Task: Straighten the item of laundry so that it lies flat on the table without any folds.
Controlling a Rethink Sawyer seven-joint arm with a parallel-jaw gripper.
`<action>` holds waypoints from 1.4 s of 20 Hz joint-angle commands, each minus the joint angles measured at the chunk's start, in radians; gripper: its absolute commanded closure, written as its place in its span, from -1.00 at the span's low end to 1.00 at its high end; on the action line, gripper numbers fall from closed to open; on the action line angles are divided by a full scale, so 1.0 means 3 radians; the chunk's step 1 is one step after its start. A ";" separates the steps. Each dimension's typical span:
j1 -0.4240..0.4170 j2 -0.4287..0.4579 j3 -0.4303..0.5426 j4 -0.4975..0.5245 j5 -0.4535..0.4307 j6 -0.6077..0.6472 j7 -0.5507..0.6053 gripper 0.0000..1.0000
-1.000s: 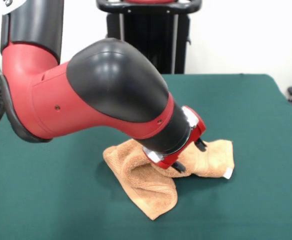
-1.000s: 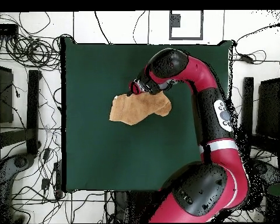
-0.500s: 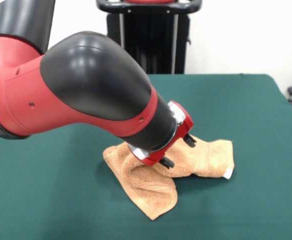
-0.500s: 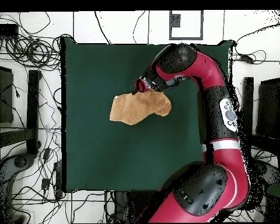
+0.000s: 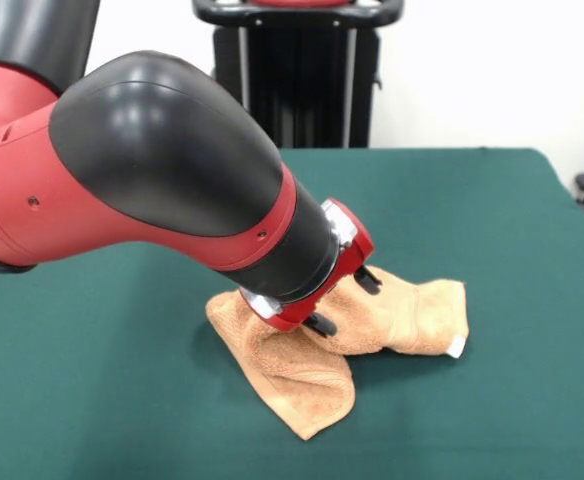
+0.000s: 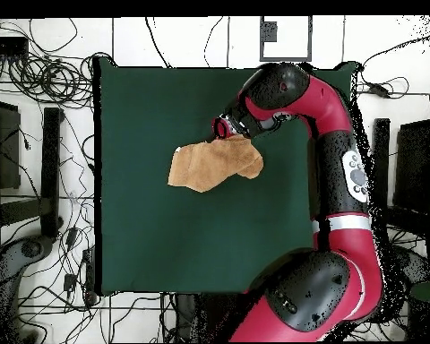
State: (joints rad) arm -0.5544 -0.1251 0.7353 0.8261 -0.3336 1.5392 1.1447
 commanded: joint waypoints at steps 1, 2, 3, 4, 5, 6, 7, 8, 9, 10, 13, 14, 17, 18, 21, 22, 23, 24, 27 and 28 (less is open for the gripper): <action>0.0017 -0.0036 0.0132 0.0094 -0.0084 0.0030 -0.0986 -1.00; 0.0016 -0.0046 0.0131 0.0112 -0.0082 -0.0009 -0.0966 -1.00; 0.0012 -0.0048 0.0131 0.0134 -0.0092 -0.0050 -0.0981 -1.00; 0.0017 -0.0050 0.0132 0.0144 -0.0095 -0.0083 -0.0974 -1.00; 0.0016 -0.0051 0.0131 0.0146 -0.0103 -0.0097 -0.0984 -1.00; 0.0015 -0.0052 0.0129 0.0149 -0.0111 -0.0111 -0.0994 -1.00; 0.0015 -0.0045 0.0129 0.0138 -0.0126 -0.0127 -0.1021 -1.00; 0.0011 -0.0033 0.0130 0.0130 -0.0128 -0.0121 -0.1035 -1.00; 0.0004 -0.0024 0.0132 0.0112 -0.0130 -0.0095 -0.1064 -1.00; -0.0005 -0.0037 0.0133 0.0072 -0.0134 -0.0025 -0.1094 -1.00; 0.0001 -0.0033 0.0141 -0.0149 -0.0178 0.0246 -0.1216 -1.00; 0.0004 -0.0012 0.0147 -0.0238 -0.0204 0.0324 -0.1275 -1.00; 0.0006 0.0071 0.0161 -0.0355 -0.0230 0.0365 -0.1362 -1.00; 0.0001 0.0092 0.0163 -0.0376 -0.0228 0.0356 -0.1381 -1.00; 0.0042 0.0115 0.0172 -0.0569 -0.0257 0.0543 -0.1448 -1.00; 0.0033 0.0075 0.0157 -0.0574 -0.0256 0.0597 -0.1448 -1.00; 0.0044 0.0064 0.0153 -0.0604 -0.0261 0.0641 -0.1453 -1.00; 0.0055 0.0053 0.0150 -0.0634 -0.0265 0.0685 -0.1459 -1.00; 0.0046 0.0091 0.0133 -0.0551 -0.0213 0.0534 -0.1446 -1.00; 0.0036 0.0077 0.0118 -0.0495 -0.0201 0.0483 -0.1444 -1.00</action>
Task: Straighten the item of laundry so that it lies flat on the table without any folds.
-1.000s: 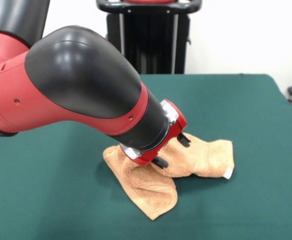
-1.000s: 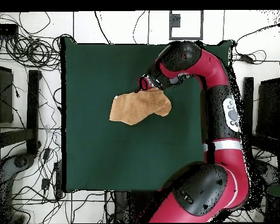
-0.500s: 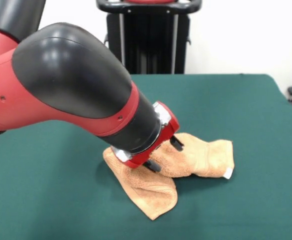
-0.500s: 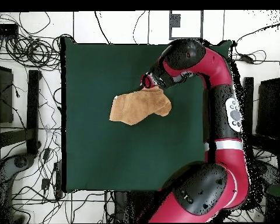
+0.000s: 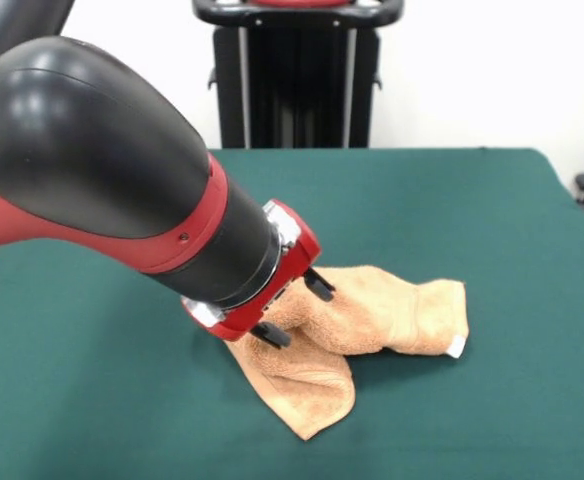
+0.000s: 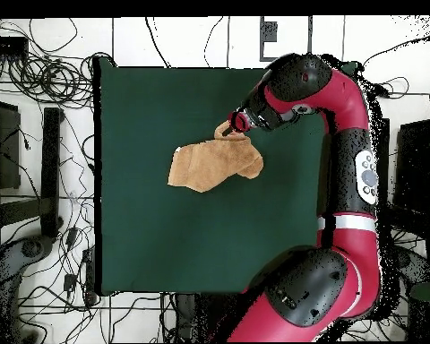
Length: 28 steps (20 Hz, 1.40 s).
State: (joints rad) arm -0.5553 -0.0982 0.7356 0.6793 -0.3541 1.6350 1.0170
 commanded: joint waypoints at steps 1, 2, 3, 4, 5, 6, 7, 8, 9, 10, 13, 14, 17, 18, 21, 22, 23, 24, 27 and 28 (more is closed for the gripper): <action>0.0032 -0.0034 0.0104 0.0065 -0.0113 0.0098 -0.0994 -1.00; 0.0016 -0.0065 0.0091 0.0156 -0.0088 0.0043 -0.0968 -1.00; 0.0001 -0.0096 0.0078 0.0247 -0.0063 -0.0011 -0.0942 -1.00; -0.0007 -0.0138 0.0067 0.0323 -0.0049 -0.0040 -0.0917 -1.00; -0.0024 -0.0166 0.0065 0.0405 -0.0035 -0.0084 -0.0921 -1.00; -0.0042 -0.0183 0.0062 0.0479 -0.0019 -0.0119 -0.0902 -1.00; -0.0056 -0.0163 0.0062 0.0459 -0.0028 -0.0127 -0.0920 -1.00; -0.0038 -0.0117 0.0072 0.0410 -0.0039 -0.0149 -0.0920 -1.00; -0.0046 -0.0105 0.0074 0.0451 -0.0037 -0.0207 -0.0908 -1.00; -0.0061 -0.0095 0.0081 0.0522 -0.0030 -0.0310 -0.0899 -1.00; -0.0093 -0.0090 0.0087 0.0625 -0.0031 -0.0431 -0.0878 -1.00; -0.0099 -0.0081 0.0092 0.0630 -0.0033 -0.0436 -0.0887 -1.00; -0.0098 -0.0050 0.0104 0.0581 -0.0066 -0.0403 -0.0961 -1.00; -0.0099 -0.0032 0.0114 0.0583 -0.0072 -0.0424 -0.0987 -1.00; -0.0098 0.0016 0.0151 0.0616 -0.0090 -0.0514 -0.1085 -1.00; -0.0095 0.0014 0.0160 0.0639 -0.0098 -0.0546 -0.1113 -1.00; -0.0097 -0.0003 0.0158 0.0683 -0.0099 -0.0592 -0.1088 -1.00; -0.0098 -0.0027 0.0155 0.0725 -0.0094 -0.0619 -0.1055 -1.00; -0.0092 -0.0062 0.0159 0.0799 -0.0094 -0.0696 -0.1032 -1.00; -0.0082 -0.0052 0.0168 0.0791 -0.0085 -0.0674 -0.1044 -1.00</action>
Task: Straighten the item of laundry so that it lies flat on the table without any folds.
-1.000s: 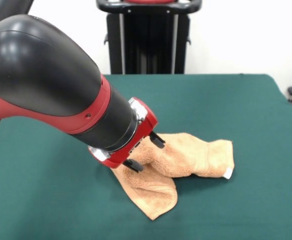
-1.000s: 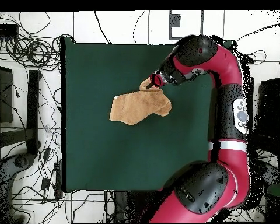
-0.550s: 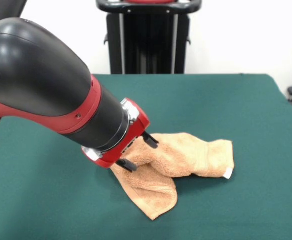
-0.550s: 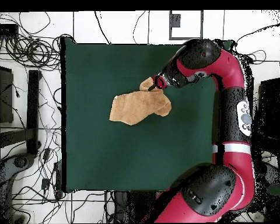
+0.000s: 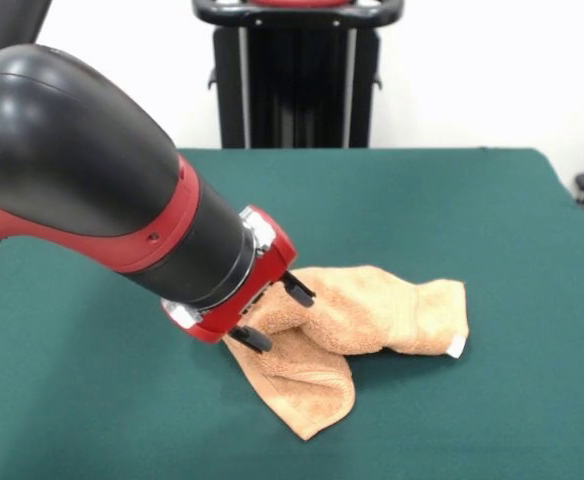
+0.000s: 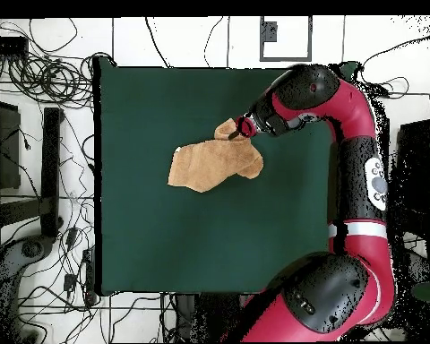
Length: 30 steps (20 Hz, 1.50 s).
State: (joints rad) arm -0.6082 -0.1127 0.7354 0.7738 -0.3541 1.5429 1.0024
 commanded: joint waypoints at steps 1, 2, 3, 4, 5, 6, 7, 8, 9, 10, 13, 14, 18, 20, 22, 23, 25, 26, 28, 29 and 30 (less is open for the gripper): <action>0.0107 0.0010 0.0174 0.0461 -0.0072 -0.0324 -0.0989 -1.00; 0.0102 0.0011 0.0176 0.0482 -0.0071 -0.0339 -0.0992 -1.00; 0.0103 0.0024 0.0188 0.0485 -0.0066 -0.0340 -0.1018 -1.00; 0.0101 0.0036 0.0194 0.0499 -0.0054 -0.0354 -0.1004 -1.00; 0.0101 0.0049 0.0198 0.0505 -0.0046 -0.0352 -0.0995 -1.00; 0.0087 0.0054 0.0206 0.0536 -0.0038 -0.0383 -0.0999 -1.00; 0.0085 0.0077 0.0218 0.0534 -0.0017 -0.0327 -0.1008 -1.00; 0.0077 0.0098 0.0240 0.0527 0.0008 -0.0256 -0.1050 -1.00; 0.0076 0.0104 0.0244 0.0522 0.0015 -0.0225 -0.1051 -1.00; 0.0073 0.0118 0.0258 0.0511 0.0029 -0.0169 -0.1077 -1.00; 0.0045 0.0138 0.0295 0.0586 0.0097 -0.0125 -0.1060 -1.00; 0.0041 0.0151 0.0301 0.0605 0.0111 -0.0149 -0.1051 -1.00; 0.0038 0.0154 0.0329 0.0716 0.0159 -0.0234 -0.1000 -1.00; 0.0026 0.0134 0.0339 0.0788 0.0171 -0.0278 -0.0969 -1.00; 0.0025 0.0118 0.0351 0.0828 0.0164 -0.0306 -0.0969 -1.00; 0.0034 0.0121 0.0363 0.0810 0.0175 -0.0272 -0.0962 -1.00; -0.0001 0.0117 0.0389 0.0917 0.0181 -0.0332 -0.0939 -1.00; -0.0015 0.0110 0.0397 0.0949 0.0187 -0.0332 -0.0922 -1.00; -0.0043 0.0098 0.0398 0.0967 0.0181 -0.0287 -0.0923 -1.00; -0.0051 0.0100 0.0395 0.0951 0.0162 -0.0266 -0.0948 -1.00; -0.0061 0.0098 0.0392 0.0953 0.0148 -0.0273 -0.0946 -1.00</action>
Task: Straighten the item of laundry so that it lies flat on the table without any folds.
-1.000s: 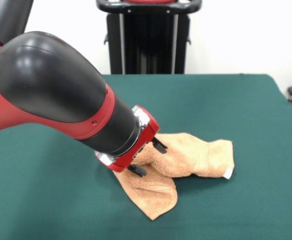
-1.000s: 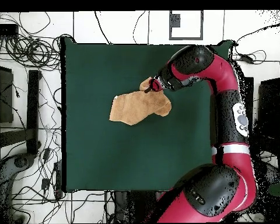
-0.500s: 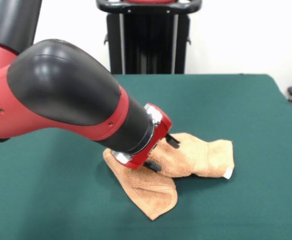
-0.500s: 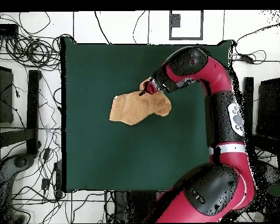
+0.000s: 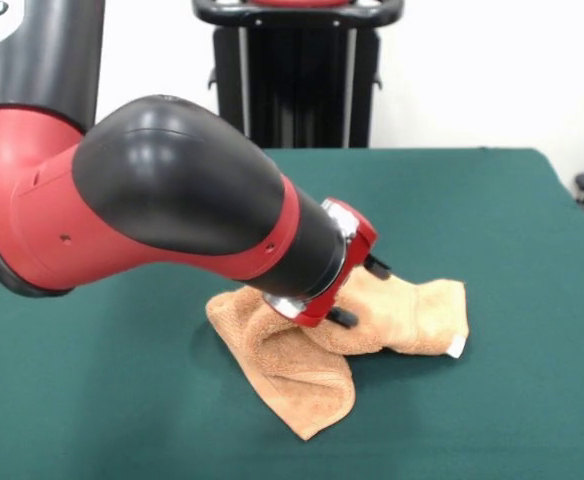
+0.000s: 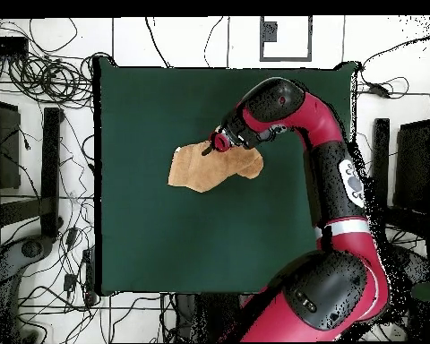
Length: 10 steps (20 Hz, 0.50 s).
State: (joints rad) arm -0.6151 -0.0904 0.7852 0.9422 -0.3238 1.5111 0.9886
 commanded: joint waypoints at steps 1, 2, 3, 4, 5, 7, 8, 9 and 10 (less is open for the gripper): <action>-0.0047 0.0021 0.0222 0.0393 0.0025 -0.0195 -0.0905 -1.00; -0.0051 0.0019 0.0223 0.0397 0.0000 -0.0252 -0.0897 -1.00; -0.0055 0.0034 0.0221 0.0384 -0.0019 -0.0301 -0.0883 -1.00; -0.0073 0.0022 0.0223 0.0409 -0.0036 -0.0385 -0.0848 -1.00; -0.0091 0.0009 0.0225 0.0433 -0.0053 -0.0469 -0.0814 -1.00; -0.0121 -0.0027 0.0227 0.0475 -0.0079 -0.0607 -0.0745 -1.00; -0.0125 -0.0048 0.0211 0.0487 -0.0092 -0.0613 -0.0706 -1.00; -0.0128 -0.0061 0.0206 0.0487 -0.0102 -0.0629 -0.0695 -1.00; -0.0130 -0.0075 0.0201 0.0487 -0.0112 -0.0646 -0.0683 -1.00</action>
State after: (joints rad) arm -0.6512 -0.0888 0.8067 0.9863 -0.3286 1.4478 0.9886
